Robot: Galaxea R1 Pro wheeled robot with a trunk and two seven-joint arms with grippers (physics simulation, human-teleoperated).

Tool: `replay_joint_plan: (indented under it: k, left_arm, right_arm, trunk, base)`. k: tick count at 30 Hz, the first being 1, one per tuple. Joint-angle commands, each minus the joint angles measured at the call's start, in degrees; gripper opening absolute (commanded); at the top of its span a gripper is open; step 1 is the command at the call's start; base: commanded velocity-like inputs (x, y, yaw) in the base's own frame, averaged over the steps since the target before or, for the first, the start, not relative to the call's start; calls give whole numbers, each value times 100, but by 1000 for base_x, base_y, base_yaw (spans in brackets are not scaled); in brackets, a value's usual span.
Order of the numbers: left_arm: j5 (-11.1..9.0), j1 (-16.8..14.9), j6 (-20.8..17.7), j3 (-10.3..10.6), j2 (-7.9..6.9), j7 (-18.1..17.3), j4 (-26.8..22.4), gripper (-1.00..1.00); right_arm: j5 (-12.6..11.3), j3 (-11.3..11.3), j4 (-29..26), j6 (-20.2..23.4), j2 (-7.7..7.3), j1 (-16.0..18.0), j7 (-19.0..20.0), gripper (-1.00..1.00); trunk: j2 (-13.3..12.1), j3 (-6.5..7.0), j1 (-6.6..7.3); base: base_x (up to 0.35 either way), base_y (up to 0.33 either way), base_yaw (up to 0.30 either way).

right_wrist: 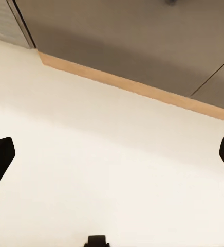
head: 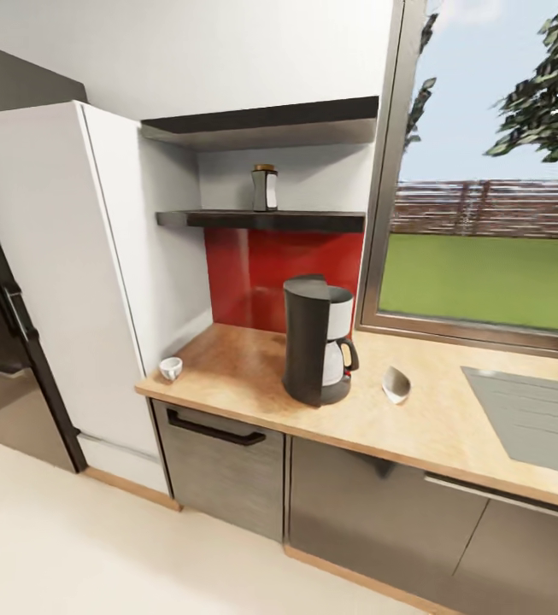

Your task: Set up a coffee station on the kitchen countertop: keep the coffee maker on the countertop, move the bottle of coffee from the kitchen shelf to the counter next to the coffee maker, place a paper coffee filter on top of the coffee maker, put the saucer next to the coffee maker with the coffee cup on the saucer, and place the electric kettle next to the coffee maker.

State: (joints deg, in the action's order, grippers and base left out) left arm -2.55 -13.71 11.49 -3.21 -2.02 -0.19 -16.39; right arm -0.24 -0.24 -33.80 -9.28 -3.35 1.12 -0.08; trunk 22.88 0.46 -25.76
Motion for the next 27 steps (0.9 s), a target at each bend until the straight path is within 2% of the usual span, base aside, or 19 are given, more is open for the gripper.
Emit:
replay_joint_plan:
  k: [1,16,27]
  left_arm:
    - [-26,0,18,-2,0,-1,5,100]
    - [-26,0,20,-4,0,0,5,100]
    - [8,0,20,-4,-17,1,5,100]
  right_arm:
    - [-3,-2,5,-18,1,3,-1,100]
    - [-3,-2,5,-20,1,3,-1,100]
    - [-8,-2,-5,-18,2,3,11,100]
  trunk:
    - [4,-2,-2]
    - [4,-2,-2]
    - [4,-2,-2]
  base:
    - [0,301,-300]
    - [0,293,-300]
    - [0,12,-300]
